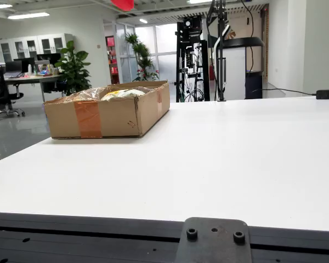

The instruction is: Grasp a snack and put it in the bin.

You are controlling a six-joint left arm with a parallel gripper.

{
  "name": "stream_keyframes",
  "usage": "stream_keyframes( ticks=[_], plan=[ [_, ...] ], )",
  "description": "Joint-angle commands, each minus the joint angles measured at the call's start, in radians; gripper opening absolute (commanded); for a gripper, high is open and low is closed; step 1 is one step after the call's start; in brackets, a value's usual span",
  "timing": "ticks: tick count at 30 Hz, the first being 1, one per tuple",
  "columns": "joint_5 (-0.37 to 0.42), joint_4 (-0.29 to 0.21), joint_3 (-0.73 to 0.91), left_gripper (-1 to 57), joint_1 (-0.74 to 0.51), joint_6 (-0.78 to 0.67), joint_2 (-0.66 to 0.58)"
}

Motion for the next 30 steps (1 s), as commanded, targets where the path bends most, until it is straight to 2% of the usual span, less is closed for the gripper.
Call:
stream_keyframes(
  ticks=[1, 6, 13, 20, 30],
  plan=[
    [-0.044, -0.045, -0.001, -0.2, -0.047, 0.043, 0.001],
    [-0.078, -0.112, 0.002, -0.2, -0.094, 0.131, 0.0],
    [-0.072, -0.163, 0.013, -0.2, -0.136, 0.238, -0.008],
    [-0.009, -0.182, 0.016, -0.2, -0.143, 0.281, -0.015],
    [0.104, -0.187, 0.017, -0.2, -0.102, 0.236, -0.066]
  ],
)
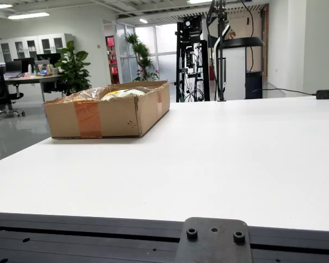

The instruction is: Grasp a snack and put it in the bin.

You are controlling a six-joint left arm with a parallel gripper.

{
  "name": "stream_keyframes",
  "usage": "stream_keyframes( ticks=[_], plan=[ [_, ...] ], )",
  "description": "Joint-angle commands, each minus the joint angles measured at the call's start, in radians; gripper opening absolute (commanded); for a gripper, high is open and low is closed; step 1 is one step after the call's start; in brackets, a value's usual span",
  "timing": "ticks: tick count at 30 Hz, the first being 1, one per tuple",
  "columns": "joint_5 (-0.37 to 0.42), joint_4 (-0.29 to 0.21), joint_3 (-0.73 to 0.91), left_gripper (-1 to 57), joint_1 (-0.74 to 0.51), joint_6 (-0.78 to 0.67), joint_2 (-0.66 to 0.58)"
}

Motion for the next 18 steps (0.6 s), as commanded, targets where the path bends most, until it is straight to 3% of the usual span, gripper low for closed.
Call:
stream_keyframes(
  ticks=[1, 18],
  plan=[
    [0.041, 0.001, -0.001, -0.2, 0.019, -0.029, -0.031],
    [0.087, 0.002, -0.001, -0.2, 0.067, -0.078, -0.092]
  ],
)
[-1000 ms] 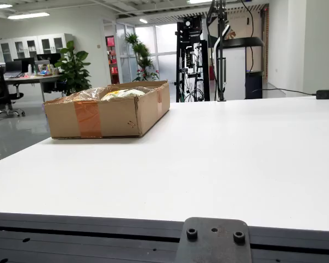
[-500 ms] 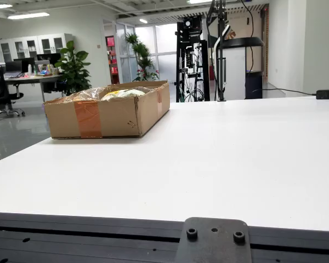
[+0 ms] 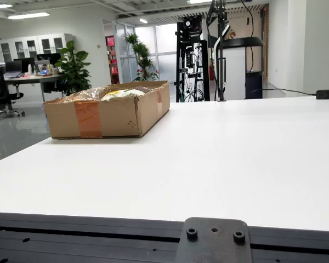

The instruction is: Grasp a snack and put it in the bin.

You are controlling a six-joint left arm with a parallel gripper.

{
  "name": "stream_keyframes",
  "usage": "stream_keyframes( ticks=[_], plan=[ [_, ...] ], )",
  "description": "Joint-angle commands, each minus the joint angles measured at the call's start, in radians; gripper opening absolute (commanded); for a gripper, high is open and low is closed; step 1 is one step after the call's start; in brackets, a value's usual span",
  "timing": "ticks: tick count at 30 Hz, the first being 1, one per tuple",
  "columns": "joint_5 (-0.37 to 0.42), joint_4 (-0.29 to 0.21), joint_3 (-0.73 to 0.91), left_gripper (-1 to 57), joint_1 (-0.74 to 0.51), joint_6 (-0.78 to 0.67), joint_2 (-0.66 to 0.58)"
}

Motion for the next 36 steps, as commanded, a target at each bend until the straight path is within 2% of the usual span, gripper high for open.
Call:
stream_keyframes(
  ticks=[1, 5, 14, 23, 36],
  plan=[
    [0.001, 0.003, -0.001, -0.2, 0.017, -0.017, 0.0],
    [-0.013, 0.006, -0.001, 0.1, 0.041, -0.003, 0.0],
    [-0.106, 0.01, -0.002, 0.2, 0.139, 0.044, 0.001],
    [-0.128, 0.011, -0.002, 0.3, 0.216, 0.123, 0.0],
    [-0.132, 0.012, -0.002, 0.3, 0.168, 0.143, 0.001]
  ],
)
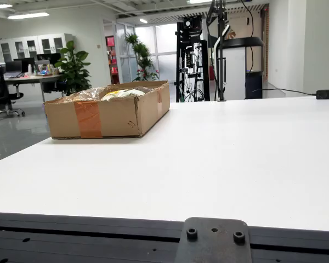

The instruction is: Grasp a snack and put it in the bin.

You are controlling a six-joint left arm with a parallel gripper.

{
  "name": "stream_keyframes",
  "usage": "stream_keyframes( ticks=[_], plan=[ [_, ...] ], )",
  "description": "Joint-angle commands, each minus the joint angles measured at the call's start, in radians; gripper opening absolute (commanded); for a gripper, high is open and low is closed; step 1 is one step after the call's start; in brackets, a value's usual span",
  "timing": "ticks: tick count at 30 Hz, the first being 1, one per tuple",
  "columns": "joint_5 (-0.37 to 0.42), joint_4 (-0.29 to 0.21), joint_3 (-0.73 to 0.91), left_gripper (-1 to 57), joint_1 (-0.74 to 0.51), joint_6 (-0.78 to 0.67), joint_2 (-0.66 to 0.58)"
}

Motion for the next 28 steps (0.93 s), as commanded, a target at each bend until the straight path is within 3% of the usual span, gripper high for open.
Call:
stream_keyframes(
  ticks=[1, 14, 28],
  plan=[
    [0.001, 0.0, 0.0, 0.3, -0.038, -0.005, 0.001],
    [0.001, -0.003, 0.0, 0.3, -0.117, -0.024, 0.003],
    [0.001, -0.002, 0.0, 0.3, -0.045, -0.026, 0.003]
  ],
)
